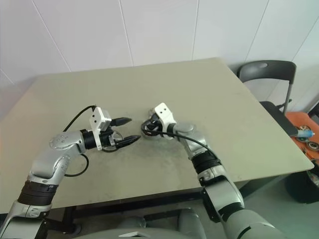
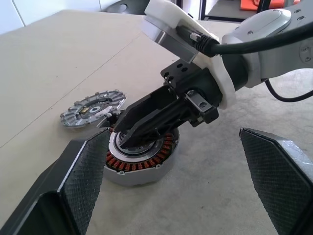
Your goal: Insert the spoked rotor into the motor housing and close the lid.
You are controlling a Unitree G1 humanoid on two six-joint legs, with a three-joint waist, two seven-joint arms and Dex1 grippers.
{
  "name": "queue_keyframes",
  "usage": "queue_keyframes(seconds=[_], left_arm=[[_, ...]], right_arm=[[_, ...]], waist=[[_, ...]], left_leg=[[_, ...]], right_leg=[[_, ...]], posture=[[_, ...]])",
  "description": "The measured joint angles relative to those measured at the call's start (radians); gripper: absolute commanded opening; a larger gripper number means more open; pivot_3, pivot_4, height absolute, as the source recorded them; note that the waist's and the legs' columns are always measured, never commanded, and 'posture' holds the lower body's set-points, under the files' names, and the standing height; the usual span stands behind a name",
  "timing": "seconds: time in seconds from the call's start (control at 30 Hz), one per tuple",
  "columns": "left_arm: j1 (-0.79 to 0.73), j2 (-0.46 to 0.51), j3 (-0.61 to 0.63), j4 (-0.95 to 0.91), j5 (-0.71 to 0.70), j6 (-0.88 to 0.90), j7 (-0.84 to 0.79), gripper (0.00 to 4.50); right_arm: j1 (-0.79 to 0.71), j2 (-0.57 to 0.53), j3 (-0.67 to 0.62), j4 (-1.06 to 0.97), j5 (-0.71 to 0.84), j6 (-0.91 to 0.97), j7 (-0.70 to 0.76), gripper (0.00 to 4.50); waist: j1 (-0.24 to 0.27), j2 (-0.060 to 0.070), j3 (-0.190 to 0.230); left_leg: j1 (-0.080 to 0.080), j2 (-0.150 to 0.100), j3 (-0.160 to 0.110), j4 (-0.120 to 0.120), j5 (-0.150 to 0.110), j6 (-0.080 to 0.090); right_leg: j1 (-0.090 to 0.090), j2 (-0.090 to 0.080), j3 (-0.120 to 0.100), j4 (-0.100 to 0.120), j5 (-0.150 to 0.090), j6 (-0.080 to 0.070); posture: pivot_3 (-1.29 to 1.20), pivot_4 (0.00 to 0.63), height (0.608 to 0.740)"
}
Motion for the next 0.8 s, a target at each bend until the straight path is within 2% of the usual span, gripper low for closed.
queue_keyframes(seconds=[0.67, 0.73, 0.8], left_arm=[[-0.001, 0.001, 0.007, 0.000, 0.000, 0.000, -0.001, 4.50], [-0.001, 0.001, 0.007, 0.000, 0.000, 0.000, 0.000, 4.50], [-0.001, 0.001, 0.007, -0.001, 0.000, 0.000, 0.000, 4.50]], right_arm=[[0.000, -0.011, -0.001, 0.011, -0.016, -0.007, 0.011, 0.66], [0.000, -0.011, -0.001, 0.011, -0.016, -0.007, 0.013, 1.40], [0.000, -0.011, -0.002, 0.011, -0.016, -0.007, 0.013, 1.95]], waist=[[-0.001, 0.000, 0.000], [-0.001, 0.000, 0.000], [-0.001, 0.000, 0.000]], left_leg=[[0.000, 0.000, 0.001, 0.000, 0.000, 0.000], [0.000, 0.000, 0.001, 0.000, 0.000, 0.000], [0.000, 0.000, 0.001, 0.000, 0.000, 0.000]], right_leg=[[-0.001, 0.000, 0.000, 0.000, 0.000, -0.001], [-0.001, 0.000, 0.000, 0.000, 0.000, -0.001], [-0.001, 0.000, 0.000, 0.000, 0.000, -0.001]], posture=[[0.00, 0.000, 0.740], [0.00, 0.000, 0.740], [0.00, 0.000, 0.740]])
